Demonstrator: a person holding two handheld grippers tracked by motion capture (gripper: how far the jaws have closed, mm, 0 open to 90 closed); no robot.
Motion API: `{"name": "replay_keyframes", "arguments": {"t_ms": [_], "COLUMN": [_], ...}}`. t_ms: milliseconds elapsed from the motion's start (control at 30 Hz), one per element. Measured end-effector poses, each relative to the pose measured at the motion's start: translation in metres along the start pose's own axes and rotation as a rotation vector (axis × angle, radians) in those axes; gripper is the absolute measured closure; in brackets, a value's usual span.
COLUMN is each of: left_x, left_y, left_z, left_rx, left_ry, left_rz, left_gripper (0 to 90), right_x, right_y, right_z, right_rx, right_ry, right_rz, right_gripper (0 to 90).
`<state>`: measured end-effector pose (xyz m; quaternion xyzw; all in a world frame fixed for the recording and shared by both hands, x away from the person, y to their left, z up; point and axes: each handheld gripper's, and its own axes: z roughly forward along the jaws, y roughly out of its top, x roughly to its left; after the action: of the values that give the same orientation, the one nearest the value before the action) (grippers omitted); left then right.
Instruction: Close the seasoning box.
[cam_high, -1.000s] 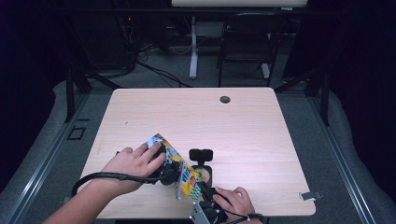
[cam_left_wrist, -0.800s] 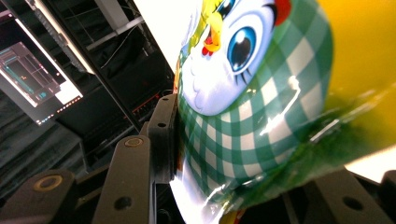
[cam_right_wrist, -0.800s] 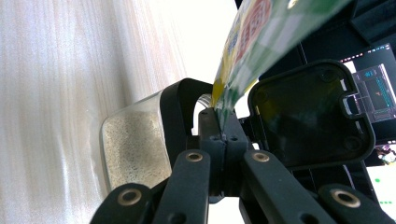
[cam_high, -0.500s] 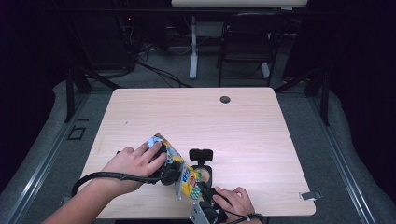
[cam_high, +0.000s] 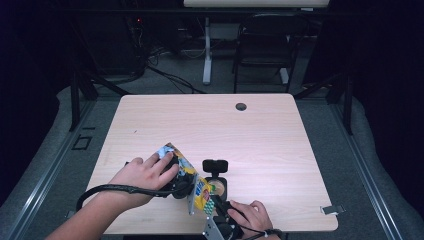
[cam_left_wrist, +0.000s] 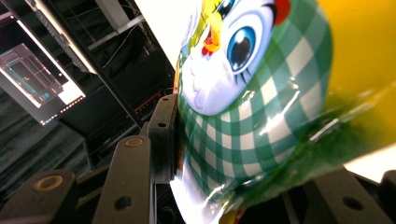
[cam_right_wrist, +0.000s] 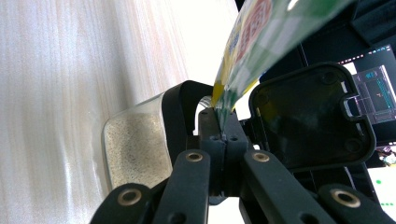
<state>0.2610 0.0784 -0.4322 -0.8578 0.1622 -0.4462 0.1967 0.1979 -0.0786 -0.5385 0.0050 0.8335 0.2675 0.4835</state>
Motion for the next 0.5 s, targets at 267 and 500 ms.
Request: {"name": "replay_keyframes", "arguments": {"t_ms": [267,500], "left_x": [0.0010,0.0012], "left_y": [0.0006,0.0010], "left_z": [-0.0011,-0.0012], "left_rx": [0.004,0.005], "left_ry": [0.002,-0.005], "left_rz": [0.006,0.003], "left_gripper": [58.9,58.9], "right_x": [0.0000,-0.0002], "right_y": [0.0000,-0.0002], "right_z": [-0.0005,-0.0013], "right_rx": [0.003,0.004], "right_ry": [0.001,-0.001], "right_rz": [0.003,0.005], "right_gripper": [90.0,90.0]}}
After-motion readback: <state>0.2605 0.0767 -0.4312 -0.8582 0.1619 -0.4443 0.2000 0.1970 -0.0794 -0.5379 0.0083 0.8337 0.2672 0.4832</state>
